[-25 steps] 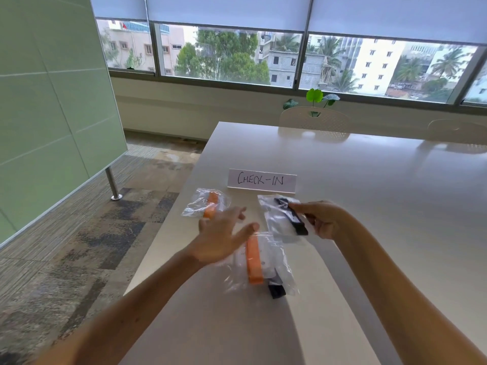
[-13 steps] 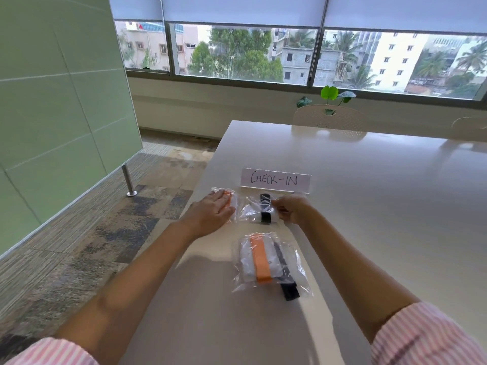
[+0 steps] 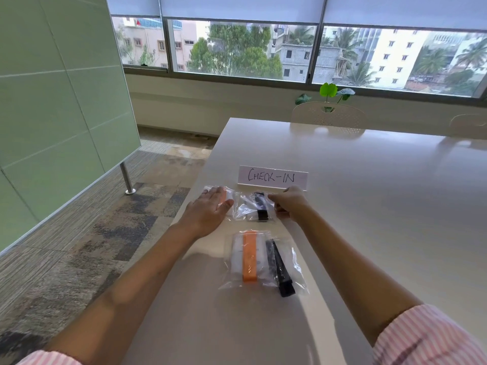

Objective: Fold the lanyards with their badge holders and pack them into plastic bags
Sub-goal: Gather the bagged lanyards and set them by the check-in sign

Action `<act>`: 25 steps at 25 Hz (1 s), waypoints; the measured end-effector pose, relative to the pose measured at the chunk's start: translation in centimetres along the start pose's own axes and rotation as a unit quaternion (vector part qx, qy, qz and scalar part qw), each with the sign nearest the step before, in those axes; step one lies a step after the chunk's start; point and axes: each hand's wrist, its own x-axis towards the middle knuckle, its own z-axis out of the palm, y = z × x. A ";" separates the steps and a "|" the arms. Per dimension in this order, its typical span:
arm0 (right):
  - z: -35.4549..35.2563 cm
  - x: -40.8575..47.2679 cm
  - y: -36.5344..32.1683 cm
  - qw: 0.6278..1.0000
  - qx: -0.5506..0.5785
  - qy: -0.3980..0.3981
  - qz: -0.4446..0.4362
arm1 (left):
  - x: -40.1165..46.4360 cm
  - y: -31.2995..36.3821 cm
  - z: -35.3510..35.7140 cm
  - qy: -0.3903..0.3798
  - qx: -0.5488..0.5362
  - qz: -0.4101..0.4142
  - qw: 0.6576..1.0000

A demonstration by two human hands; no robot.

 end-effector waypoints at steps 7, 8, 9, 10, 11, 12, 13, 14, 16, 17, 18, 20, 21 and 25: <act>-2.8 -3.9 1.5 0.992 -0.125 -0.018 -0.029 | -4.2 1.9 -0.8 0.154 -0.039 0.106 0.982; -3.0 -4.8 1.9 0.993 -0.110 -0.049 -0.014 | -5.3 2.3 -0.8 0.153 -0.058 0.136 0.977; -3.2 -5.7 2.4 0.992 -0.104 -0.066 -0.008 | -6.3 2.7 -0.8 0.141 -0.073 0.164 0.974; -3.4 -6.5 2.8 0.991 -0.114 -0.067 -0.017 | -7.3 3.1 -0.6 0.118 -0.083 0.186 0.972; -3.4 -7.4 3.2 0.988 -0.138 -0.054 -0.040 | -8.1 3.6 -0.4 0.086 -0.086 0.196 0.973; -3.3 -8.3 3.3 0.982 -0.170 -0.033 -0.071 | -8.7 4.1 0.0 0.047 -0.081 0.194 0.976; -3.1 -9.1 3.4 0.976 -0.195 -0.018 -0.099 | -9.2 4.5 0.3 0.005 -0.066 0.184 0.981; -2.8 -9.8 3.3 0.970 -0.211 -0.017 -0.119 | -9.5 4.9 0.7 -0.034 -0.044 0.172 0.984; -1.9 -10.8 3.2 0.962 -0.240 -0.048 -0.121 | -10.0 5.3 1.4 -0.076 -0.006 0.164 0.983; -1.4 -10.9 3.2 0.960 -0.248 -0.059 -0.111 | -10.1 5.3 1.6 -0.079 0.002 0.163 0.984; -1.1 -10.9 3.1 0.961 -0.251 -0.060 -0.103 | -10.2 5.3 1.7 -0.076 0.003 0.161 0.984; -0.7 -11.0 2.5 0.966 -0.239 -0.040 -0.095 | -10.4 5.4 1.7 -0.069 0.006 0.159 0.985; -0.5 -11.1 2.2 0.969 -0.224 -0.022 -0.104 | -10.4 5.5 1.7 -0.067 0.008 0.159 0.985; -0.2 -12.0 1.5 0.982 -0.110 -0.027 -0.150 | -10.7 5.5 1.7 -0.056 -0.001 0.162 0.985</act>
